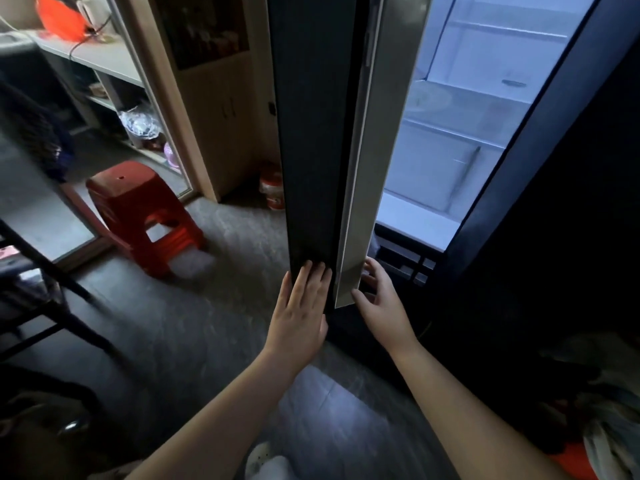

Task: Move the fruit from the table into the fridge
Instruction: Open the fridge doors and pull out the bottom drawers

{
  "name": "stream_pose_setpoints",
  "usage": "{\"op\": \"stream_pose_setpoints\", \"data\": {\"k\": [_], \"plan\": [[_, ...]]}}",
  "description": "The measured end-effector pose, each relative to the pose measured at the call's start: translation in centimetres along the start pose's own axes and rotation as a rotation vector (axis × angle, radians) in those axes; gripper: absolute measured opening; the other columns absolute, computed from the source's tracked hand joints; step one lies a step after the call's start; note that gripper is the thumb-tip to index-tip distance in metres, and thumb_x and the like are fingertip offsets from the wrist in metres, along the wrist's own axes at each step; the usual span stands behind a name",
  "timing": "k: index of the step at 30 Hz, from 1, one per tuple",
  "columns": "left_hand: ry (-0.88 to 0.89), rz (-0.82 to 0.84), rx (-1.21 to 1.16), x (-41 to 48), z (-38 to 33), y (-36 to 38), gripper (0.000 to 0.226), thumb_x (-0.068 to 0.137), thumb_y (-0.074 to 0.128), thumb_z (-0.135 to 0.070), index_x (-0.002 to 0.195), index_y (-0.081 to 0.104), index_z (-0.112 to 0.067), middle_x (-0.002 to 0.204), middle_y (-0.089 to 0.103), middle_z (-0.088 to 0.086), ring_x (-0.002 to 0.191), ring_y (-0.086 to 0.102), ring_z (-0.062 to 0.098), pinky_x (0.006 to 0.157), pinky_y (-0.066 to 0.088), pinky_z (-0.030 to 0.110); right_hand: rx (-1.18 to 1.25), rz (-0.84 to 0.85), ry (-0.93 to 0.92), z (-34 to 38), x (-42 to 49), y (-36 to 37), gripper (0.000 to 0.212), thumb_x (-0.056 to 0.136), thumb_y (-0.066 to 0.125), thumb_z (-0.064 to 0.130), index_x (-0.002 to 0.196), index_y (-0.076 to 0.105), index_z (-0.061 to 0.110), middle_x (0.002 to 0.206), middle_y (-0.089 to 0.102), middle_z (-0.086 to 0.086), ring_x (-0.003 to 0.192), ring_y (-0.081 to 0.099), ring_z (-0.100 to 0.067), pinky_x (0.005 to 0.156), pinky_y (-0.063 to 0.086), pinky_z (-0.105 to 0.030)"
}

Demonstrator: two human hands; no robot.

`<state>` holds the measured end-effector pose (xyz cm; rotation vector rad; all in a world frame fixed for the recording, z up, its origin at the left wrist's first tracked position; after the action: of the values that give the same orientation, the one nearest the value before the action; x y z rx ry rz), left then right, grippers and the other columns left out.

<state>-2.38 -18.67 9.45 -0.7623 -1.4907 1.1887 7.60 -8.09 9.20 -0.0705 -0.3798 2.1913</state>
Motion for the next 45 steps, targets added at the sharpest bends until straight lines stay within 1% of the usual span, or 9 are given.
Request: {"op": "stream_pose_setpoints", "data": {"k": [9,13,21,25,29,34,38,41,45], "plan": [[-0.065,-0.041,-0.083,-2.3,6.7,-0.6,0.080,0.074,0.064,-0.021,0.145,0.030,-0.010,0.148,0.029,0.009,0.142,0.020,0.029,0.114,0.021,0.051,0.099,0.037,0.005,2.1,-0.3,6.3,0.042,0.089,0.060,0.006,0.125,0.049,0.023,0.119,0.058,0.008,0.111,0.056,-0.003,0.093,0.050,-0.029],[-0.118,-0.027,-0.112,-3.2,10.2,-1.0,0.077,0.072,0.067,-0.021,0.142,0.036,-0.009,0.143,0.033,0.010,0.140,0.024,0.030,0.114,0.022,0.052,0.088,0.100,-0.016,3.7,-0.2,9.3,0.038,0.089,0.057,0.001,0.121,0.054,0.021,0.116,0.061,0.009,0.107,0.058,-0.001,0.087,0.048,-0.019],[-0.190,0.020,-0.178,-5.0,15.0,-1.1,0.082,0.075,0.066,-0.028,0.145,0.028,-0.011,0.149,0.030,0.012,0.140,0.022,0.028,0.114,0.015,0.050,-0.250,-0.002,-0.255,6.4,1.3,11.8,0.037,0.087,0.059,0.002,0.119,0.059,0.020,0.114,0.058,0.010,0.109,0.054,-0.003,0.092,0.047,-0.023],[-0.229,0.071,-0.219,-5.3,16.8,-0.4,0.085,0.078,0.059,-0.029,0.149,0.015,-0.014,0.155,0.015,0.018,0.143,0.013,0.029,0.115,0.012,0.046,-0.526,0.149,-0.262,5.4,2.7,14.0,0.049,0.086,0.060,0.010,0.134,0.050,0.020,0.140,0.046,0.006,0.131,0.037,-0.007,0.112,0.030,-0.029],[-0.276,0.084,-0.220,-5.5,19.0,-0.6,0.090,0.076,0.064,-0.027,0.149,0.014,-0.011,0.155,0.017,0.016,0.143,0.017,0.031,0.113,0.022,0.051,-0.788,0.268,-0.349,6.0,3.1,17.0,0.050,0.089,0.053,0.012,0.138,0.047,0.021,0.150,0.034,0.005,0.139,0.026,-0.015,0.113,0.012,-0.021],[-0.189,0.085,-0.208,-4.7,19.4,-0.6,0.087,0.075,0.065,-0.027,0.149,0.020,-0.011,0.154,0.018,0.012,0.144,0.012,0.028,0.114,0.018,0.046,-0.825,0.312,-0.372,7.0,4.5,19.5,0.053,0.092,0.051,0.019,0.143,0.038,0.023,0.152,0.031,0.006,0.142,0.022,-0.011,0.117,0.019,-0.033],[-0.167,0.144,-0.161,-2.7,20.2,0.3,0.087,0.074,0.066,-0.032,0.147,0.026,-0.006,0.154,0.022,0.014,0.143,0.016,0.031,0.113,0.022,0.045,-0.879,0.389,-0.335,7.0,6.6,20.6,0.065,0.092,0.052,0.019,0.150,0.021,0.022,0.159,0.010,0.005,0.145,0.003,-0.011,0.118,0.017,-0.033],[-0.166,0.207,-0.172,-0.7,21.2,0.9,0.079,0.092,0.046,-0.033,0.151,-0.002,-0.011,0.156,-0.013,0.007,0.144,-0.014,0.024,0.118,0.005,0.042,-0.991,0.447,-0.322,7.1,8.8,21.3,0.073,0.093,0.050,0.021,0.151,0.007,0.018,0.159,-0.004,-0.002,0.145,-0.009,-0.018,0.118,0.015,-0.040],[-0.240,0.278,-0.189,0.5,23.4,1.9,0.075,0.097,0.039,-0.034,0.149,-0.010,-0.011,0.158,-0.012,0.006,0.143,-0.017,0.020,0.118,-0.001,0.037,-1.149,0.495,-0.306,6.9,11.2,22.6,0.077,0.095,0.046,0.025,0.151,-0.006,0.017,0.158,-0.013,-0.005,0.144,-0.014,-0.021,0.119,0.007,-0.040]]}}
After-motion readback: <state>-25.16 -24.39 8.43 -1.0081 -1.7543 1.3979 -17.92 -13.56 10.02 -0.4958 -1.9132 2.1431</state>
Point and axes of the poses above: each hand's wrist, its own x-axis towards the middle knuckle, its own y-axis out of the palm, z = x × y, the point moved 7 cm from there along x, towards the middle knuckle
